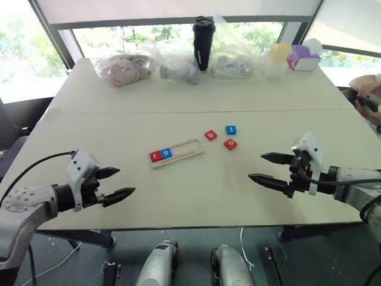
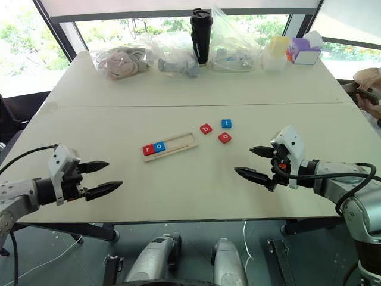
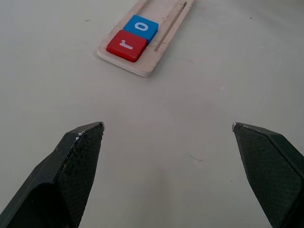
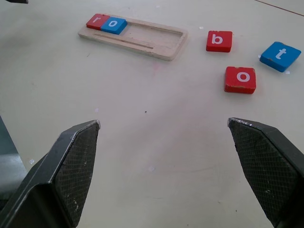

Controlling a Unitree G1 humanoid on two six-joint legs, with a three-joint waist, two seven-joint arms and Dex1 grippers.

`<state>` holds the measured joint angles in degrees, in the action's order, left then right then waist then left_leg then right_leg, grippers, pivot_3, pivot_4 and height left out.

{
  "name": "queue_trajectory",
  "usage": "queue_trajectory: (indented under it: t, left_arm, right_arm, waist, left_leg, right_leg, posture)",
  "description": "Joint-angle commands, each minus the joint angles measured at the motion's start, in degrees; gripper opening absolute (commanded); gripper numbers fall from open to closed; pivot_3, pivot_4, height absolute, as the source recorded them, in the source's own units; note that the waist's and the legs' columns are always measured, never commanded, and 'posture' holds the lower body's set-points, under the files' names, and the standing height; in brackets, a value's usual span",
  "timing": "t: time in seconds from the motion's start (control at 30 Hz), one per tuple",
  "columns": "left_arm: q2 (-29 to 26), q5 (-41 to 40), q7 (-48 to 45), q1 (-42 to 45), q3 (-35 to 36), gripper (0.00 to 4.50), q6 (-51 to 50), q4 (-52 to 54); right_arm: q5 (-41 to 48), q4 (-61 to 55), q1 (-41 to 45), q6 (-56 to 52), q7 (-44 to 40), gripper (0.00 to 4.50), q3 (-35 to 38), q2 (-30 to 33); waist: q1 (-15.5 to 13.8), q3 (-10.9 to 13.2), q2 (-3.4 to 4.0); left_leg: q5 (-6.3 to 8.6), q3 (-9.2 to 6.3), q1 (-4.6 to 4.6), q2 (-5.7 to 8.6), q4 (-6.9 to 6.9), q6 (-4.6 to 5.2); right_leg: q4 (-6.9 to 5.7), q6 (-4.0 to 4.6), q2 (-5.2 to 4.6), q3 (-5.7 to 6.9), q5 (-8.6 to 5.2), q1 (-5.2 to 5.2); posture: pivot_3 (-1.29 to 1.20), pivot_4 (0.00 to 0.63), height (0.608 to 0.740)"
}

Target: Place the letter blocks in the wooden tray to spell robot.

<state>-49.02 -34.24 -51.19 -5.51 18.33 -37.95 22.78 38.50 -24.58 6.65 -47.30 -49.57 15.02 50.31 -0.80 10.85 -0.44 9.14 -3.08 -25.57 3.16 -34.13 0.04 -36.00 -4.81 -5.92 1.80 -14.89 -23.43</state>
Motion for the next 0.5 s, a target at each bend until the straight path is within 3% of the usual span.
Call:
queue_trajectory:
  t: [0.03,0.5]
  left_arm:
    - [-0.5,0.4,-0.5,0.2,1.6,4.50,1.8,0.5]
    - [-1.5,0.6,-0.8,0.2,1.2,4.50,1.6,-0.2]
  right_arm:
    - [0.5,-0.6,0.4,1.2,-0.1,4.47,1.0,0.0]
    - [-1.1,-0.3,0.6,2.9,1.3,4.47,-1.2,-0.4]
  waist:
    - [0.1,0.0,0.00]
    - [0.1,0.0,0.00]
  left_leg:
    - [0.00,0.00,0.00,0.00,0.00,0.00]
    - [0.00,0.02,-0.01,0.00,0.04,0.01]
  right_leg:
    - [0.00,0.00,-0.01,0.00,0.00,0.00]
    - [0.00,0.00,0.00,0.00,0.00,-0.04]
  posture:
    - [0.00,0.150,0.740]
    - [0.00,0.150,0.740]
